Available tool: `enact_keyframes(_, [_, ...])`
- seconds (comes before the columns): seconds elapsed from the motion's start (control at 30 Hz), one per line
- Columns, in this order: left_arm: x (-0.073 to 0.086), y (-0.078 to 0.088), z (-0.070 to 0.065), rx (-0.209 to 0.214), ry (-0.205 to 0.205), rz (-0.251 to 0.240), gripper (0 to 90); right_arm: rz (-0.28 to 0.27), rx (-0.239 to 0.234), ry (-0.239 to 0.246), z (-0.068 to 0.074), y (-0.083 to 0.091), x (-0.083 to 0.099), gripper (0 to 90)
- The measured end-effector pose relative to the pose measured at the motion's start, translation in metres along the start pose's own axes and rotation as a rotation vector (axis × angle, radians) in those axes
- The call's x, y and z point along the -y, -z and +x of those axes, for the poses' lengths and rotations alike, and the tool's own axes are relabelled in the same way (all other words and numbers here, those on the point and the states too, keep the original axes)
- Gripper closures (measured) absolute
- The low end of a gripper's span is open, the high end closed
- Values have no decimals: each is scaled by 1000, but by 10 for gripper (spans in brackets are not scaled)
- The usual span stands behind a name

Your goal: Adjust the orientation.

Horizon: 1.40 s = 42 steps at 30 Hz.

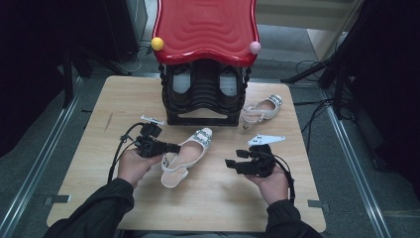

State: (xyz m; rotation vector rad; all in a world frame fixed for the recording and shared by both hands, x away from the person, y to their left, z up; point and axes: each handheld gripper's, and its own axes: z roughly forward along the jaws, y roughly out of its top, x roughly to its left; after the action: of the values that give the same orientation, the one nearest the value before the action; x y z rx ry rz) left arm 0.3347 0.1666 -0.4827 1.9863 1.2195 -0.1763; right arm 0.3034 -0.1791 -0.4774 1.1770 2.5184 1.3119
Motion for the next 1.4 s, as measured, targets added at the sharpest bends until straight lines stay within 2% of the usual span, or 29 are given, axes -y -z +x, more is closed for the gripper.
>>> enact_keyframes(0.13, [1,-10,0,-9,1,16,863,2,-1,-1,0,0,0,387])
enact_keyframes(0.3, [3,-19,9,-33,20,40,860,5,1,1,-1,-2,0,388])
enact_keyframes(0.47, [4,-22,14,-31,38,48,851,5,3,3,0,-4,0,390])
enact_keyframes(0.6, [4,-21,16,-43,24,46,840,10,8,6,1,-7,0,394])
enact_keyframes(0.73, [3,-20,17,-13,31,44,763,9,8,9,2,-9,0,399])
enact_keyframes(0.8, [3,-18,16,-13,19,42,733,15,7,11,2,-11,0,398])
enact_keyframes(0.83, [1,-17,14,-4,14,47,678,14,9,11,3,-12,0,398])
enact_keyframes(0.87, [1,-16,12,-7,6,46,678,14,9,11,3,-12,0,398])
enact_keyframes(1.1, [-1,1,2,20,-32,38,466,14,6,15,6,-17,-2,401])
enact_keyframes(1.3, [3,20,-4,0,-74,12,424,6,8,16,9,-24,-5,407])
enact_keyframes(1.4, [7,29,-5,-31,-93,0,438,11,8,24,12,-29,-7,414])
